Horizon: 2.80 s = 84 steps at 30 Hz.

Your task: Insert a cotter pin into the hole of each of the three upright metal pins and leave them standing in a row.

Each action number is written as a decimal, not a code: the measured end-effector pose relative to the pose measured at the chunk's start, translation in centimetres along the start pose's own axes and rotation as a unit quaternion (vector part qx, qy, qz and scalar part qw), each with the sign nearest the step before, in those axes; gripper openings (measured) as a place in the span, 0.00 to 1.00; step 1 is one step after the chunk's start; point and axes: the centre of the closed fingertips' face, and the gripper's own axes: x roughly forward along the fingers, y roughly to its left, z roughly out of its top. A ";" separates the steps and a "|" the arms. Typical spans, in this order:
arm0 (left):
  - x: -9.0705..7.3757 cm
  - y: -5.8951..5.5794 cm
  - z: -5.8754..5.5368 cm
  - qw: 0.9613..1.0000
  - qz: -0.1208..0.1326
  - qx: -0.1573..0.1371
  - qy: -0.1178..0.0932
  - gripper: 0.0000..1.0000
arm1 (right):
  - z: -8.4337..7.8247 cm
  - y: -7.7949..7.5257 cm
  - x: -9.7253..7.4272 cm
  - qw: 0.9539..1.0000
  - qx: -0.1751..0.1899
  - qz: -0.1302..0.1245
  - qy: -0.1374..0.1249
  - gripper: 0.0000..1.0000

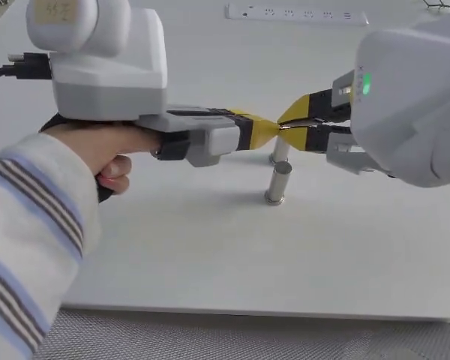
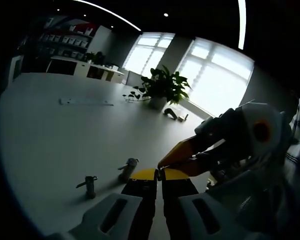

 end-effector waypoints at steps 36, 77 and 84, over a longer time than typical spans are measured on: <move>-1.4 -3.1 0.0 0.966 -0.066 0.250 0.007 0.00 | -0.4 1.9 -0.5 0.962 0.243 0.093 -0.079 0.09; -0.1 -5.6 -4.3 0.923 -0.158 0.327 0.128 0.00 | 0.2 6.4 -2.2 0.954 0.227 0.178 -0.086 0.00; 0.9 -4.2 -4.1 0.930 -0.127 0.321 0.123 0.08 | -1.6 5.7 -2.1 0.955 0.239 0.159 -0.071 0.00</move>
